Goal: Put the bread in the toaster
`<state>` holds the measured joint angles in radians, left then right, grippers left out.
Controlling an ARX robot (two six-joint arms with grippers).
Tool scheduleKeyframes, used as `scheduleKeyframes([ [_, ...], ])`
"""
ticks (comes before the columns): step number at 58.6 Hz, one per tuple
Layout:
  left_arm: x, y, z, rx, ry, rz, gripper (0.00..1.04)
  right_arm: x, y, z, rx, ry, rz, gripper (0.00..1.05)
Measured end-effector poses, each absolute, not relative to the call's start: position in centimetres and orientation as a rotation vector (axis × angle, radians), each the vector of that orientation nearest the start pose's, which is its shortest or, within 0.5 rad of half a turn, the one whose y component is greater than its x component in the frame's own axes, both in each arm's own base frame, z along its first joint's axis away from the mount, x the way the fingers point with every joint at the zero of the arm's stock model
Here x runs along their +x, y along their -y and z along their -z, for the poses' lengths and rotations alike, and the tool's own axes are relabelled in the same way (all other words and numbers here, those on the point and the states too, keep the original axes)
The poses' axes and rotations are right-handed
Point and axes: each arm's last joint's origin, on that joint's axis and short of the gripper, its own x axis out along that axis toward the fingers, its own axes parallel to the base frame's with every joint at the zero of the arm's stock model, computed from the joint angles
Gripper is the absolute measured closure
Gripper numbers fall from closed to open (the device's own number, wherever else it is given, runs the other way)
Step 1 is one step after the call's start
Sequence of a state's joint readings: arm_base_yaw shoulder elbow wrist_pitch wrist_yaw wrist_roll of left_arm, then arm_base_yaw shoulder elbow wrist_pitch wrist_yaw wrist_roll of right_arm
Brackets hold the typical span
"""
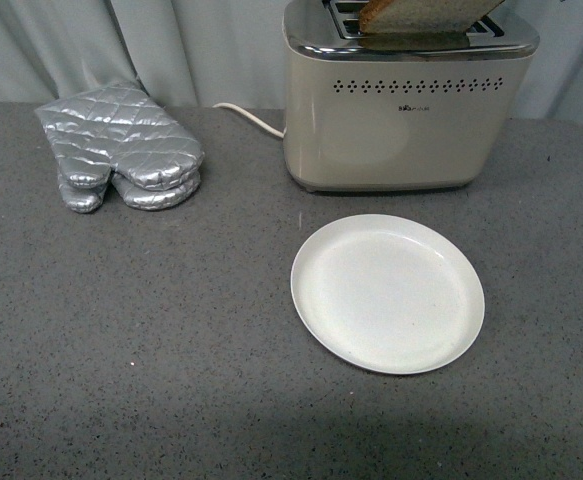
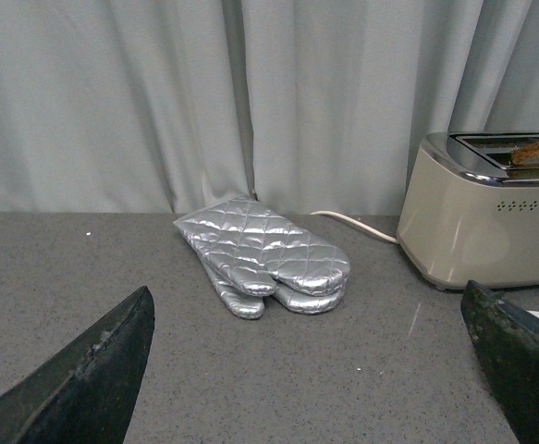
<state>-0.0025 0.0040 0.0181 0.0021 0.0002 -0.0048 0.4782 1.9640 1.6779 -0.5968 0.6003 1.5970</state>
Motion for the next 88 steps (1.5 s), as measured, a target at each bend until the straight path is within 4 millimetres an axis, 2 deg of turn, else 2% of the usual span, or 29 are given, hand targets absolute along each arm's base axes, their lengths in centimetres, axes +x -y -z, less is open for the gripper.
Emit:
scheduleKeyframes([
  [2,9.7,0.0,-17.0,-0.005,0.016,0.003,0.07,39.1,-18.4,-26.5,1.064,-0.462,0.644,1.03],
  [15,9.7,0.0,-17.0,-0.005,0.016,0.003,0.07,39.2,-18.4,-27.6,1.040,-0.401,0.569,0.66],
  [27,9.7,0.0,-17.0,-0.005,0.017,0.002,0.07,38.6,-17.6,-30.8,0.986,-0.269,0.435,0.31],
  [36,9.7,0.0,-17.0,-0.005,0.017,0.002,0.07,38.0,-16.4,-32.4,0.899,-0.171,0.325,0.08],
  [43,9.7,0.0,-17.0,-0.005,0.017,0.002,0.07,36.7,-14.9,-32.9,0.803,-0.120,0.273,0.10],
  [53,9.7,0.0,-17.0,-0.005,0.017,0.002,0.07,33.9,-12.2,-32.2,0.592,-0.087,0.198,0.10],
  [64,9.7,0.0,-17.0,-0.005,0.017,0.002,0.07,30.1,-9.2,-29.2,0.337,-0.218,0.109,0.10],
  [73,9.7,0.0,-17.0,-0.005,0.017,0.002,0.07,26.9,-6.7,-26.9,0.200,-0.215,0.091,0.10],
  [81,9.7,0.0,-17.0,-0.005,0.017,0.002,0.07,23.3,-4.0,-25.1,0.076,0.001,0.002,0.34],
  [88,9.7,0.0,-17.0,-0.005,0.017,0.003,0.07,21.4,-3.1,-23.2,0.032,0.006,-0.002,0.53],
])
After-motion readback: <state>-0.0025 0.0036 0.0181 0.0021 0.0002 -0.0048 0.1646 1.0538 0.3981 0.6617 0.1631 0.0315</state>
